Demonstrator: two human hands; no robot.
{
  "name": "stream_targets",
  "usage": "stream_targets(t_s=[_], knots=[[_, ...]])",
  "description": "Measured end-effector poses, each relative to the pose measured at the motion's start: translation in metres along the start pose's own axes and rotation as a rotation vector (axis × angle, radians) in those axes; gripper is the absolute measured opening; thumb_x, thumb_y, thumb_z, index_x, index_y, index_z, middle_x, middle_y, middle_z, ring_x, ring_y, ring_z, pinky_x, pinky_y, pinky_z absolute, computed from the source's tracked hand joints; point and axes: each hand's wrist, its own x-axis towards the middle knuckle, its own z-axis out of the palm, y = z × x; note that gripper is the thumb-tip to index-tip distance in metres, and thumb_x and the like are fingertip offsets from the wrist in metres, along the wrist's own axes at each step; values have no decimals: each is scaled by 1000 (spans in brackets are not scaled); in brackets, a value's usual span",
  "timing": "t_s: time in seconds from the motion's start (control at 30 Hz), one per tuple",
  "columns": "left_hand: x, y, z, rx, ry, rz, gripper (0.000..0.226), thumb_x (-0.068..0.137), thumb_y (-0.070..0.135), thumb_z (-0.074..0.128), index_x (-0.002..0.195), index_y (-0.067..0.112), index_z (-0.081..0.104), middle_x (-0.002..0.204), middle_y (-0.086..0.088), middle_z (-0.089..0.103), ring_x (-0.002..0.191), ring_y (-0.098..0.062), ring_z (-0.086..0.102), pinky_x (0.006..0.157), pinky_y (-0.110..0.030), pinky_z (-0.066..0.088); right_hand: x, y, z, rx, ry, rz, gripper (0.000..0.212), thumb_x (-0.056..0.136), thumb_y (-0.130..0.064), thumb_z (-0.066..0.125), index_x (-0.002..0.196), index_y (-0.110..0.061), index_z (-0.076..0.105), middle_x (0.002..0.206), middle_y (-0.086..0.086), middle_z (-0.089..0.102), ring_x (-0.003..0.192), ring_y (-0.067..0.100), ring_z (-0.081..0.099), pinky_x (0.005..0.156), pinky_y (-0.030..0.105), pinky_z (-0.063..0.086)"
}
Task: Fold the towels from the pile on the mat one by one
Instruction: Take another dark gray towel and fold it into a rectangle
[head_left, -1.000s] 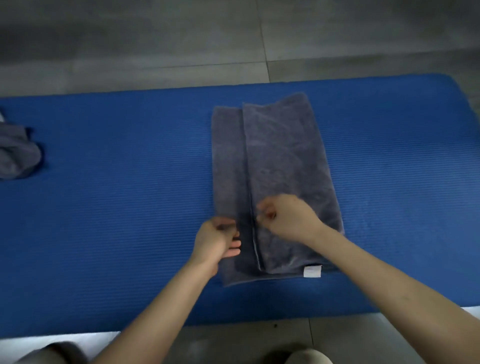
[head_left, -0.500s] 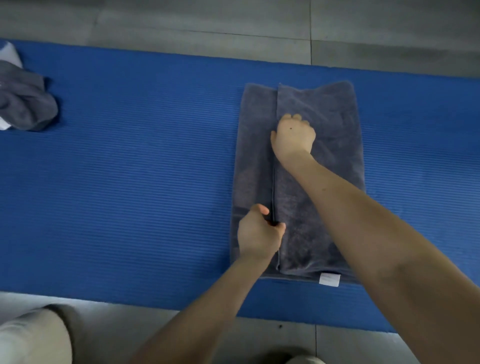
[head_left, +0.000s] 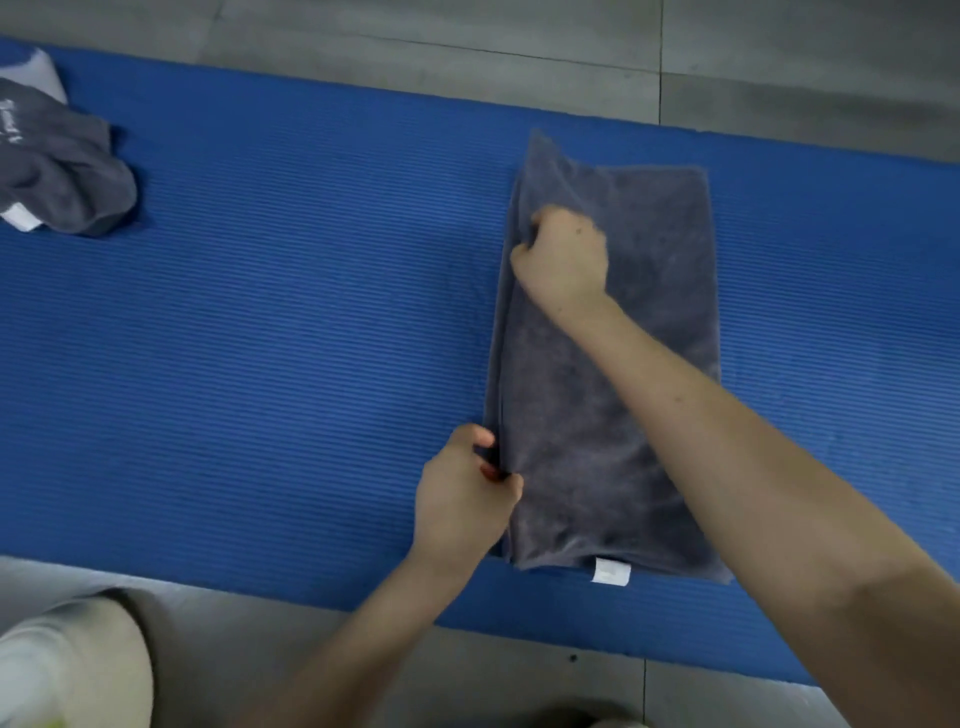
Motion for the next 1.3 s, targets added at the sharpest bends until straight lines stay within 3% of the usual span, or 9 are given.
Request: stream_targets(t_s=[0.07,0.2,0.37,0.47,0.77,0.9,1.03,1.17,1.3], knots=[[0,-13,1,111,12,-35,42,82,24,68,118,21,46,95,7,55,77,-4,48,57,-9,33,-10,0,18,-9,-117,-63,18,91,-20,51,96,-7,62,95,8,65,89,24,61,65,27,38],[-8,-22,11,117,24,-37,58,81,29,69,129,19,37,120,2,44,82,-4,43,55,-7,32,-27,35,6,39,60,-99,26,92,-16,49,111,-7,64,107,12,67,97,28,62,79,32,45],[-4,-20,5,70,-84,-18,52,76,11,67,119,20,40,79,3,60,71,-11,58,61,-21,44,-51,114,-25,-117,177,-152,40,75,-7,43,103,-9,71,101,14,69,91,37,63,77,36,49],[18,-23,-40,190,-92,-4,54,68,6,68,114,22,47,74,-3,62,68,-21,57,61,-29,40,-71,142,-41,-211,137,-262,50,61,-5,38,98,-10,72,96,9,70,85,36,63,71,36,51],[115,-21,-168,981,450,264,48,70,-7,59,117,1,56,102,-28,57,97,-47,51,79,-50,43,-90,140,-21,-513,-76,-580,68,45,-2,73,112,-10,67,118,15,63,110,35,57,98,51,40],[81,-21,-119,946,238,648,29,76,19,61,103,7,65,92,-18,59,85,-40,57,74,-47,52,-74,143,-15,-580,2,-639,48,60,-11,71,108,-12,69,108,12,67,97,34,63,95,54,42],[33,-52,-74,1021,-36,788,50,75,55,51,107,20,65,89,-3,58,80,-25,60,55,-35,56,-72,153,-19,-614,55,-666,31,69,-5,71,99,-13,71,86,5,69,73,28,63,78,40,48],[28,-64,-74,1169,-69,824,70,52,44,84,115,21,63,96,-5,59,82,-23,61,52,-33,55,-106,157,-30,-634,92,-689,28,77,-6,43,85,-11,69,65,1,58,55,25,53,70,38,37],[34,-63,-84,1235,-50,940,71,43,23,88,111,17,67,94,-9,62,80,-25,62,56,-35,56,-191,178,-34,-623,56,-705,35,74,-9,38,90,-5,69,67,6,56,54,26,52,67,37,29]])
